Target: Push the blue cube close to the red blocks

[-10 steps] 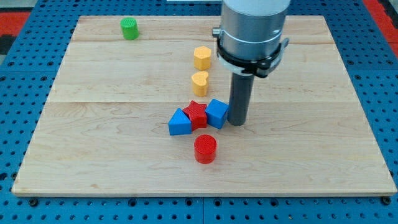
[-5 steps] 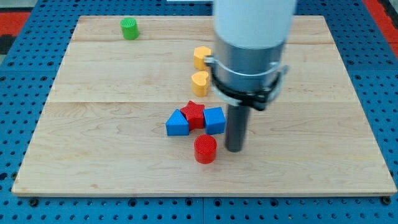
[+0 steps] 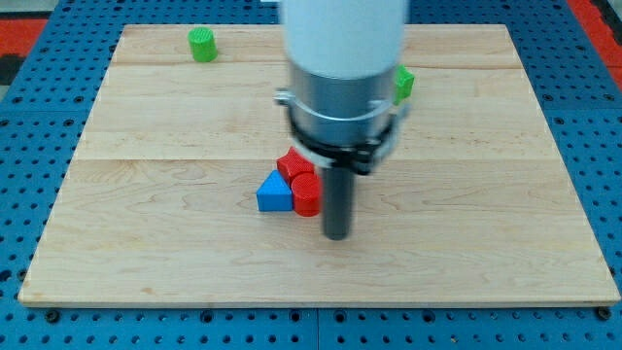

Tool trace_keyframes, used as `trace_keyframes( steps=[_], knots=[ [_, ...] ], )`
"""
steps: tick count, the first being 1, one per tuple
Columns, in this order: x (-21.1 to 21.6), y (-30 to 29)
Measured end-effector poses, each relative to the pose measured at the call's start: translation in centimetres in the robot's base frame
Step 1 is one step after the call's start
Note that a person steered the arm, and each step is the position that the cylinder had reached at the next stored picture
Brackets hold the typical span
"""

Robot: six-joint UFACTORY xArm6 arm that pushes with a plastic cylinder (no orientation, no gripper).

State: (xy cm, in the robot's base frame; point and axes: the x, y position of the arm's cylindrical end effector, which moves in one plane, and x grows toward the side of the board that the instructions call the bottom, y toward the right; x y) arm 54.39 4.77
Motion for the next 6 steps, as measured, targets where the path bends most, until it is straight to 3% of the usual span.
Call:
trace_keyframes(
  steps=[1, 2, 6],
  knots=[
    [-2.6, 7.5],
    [-8.4, 8.1],
    [-11.2, -6.3]
  ],
)
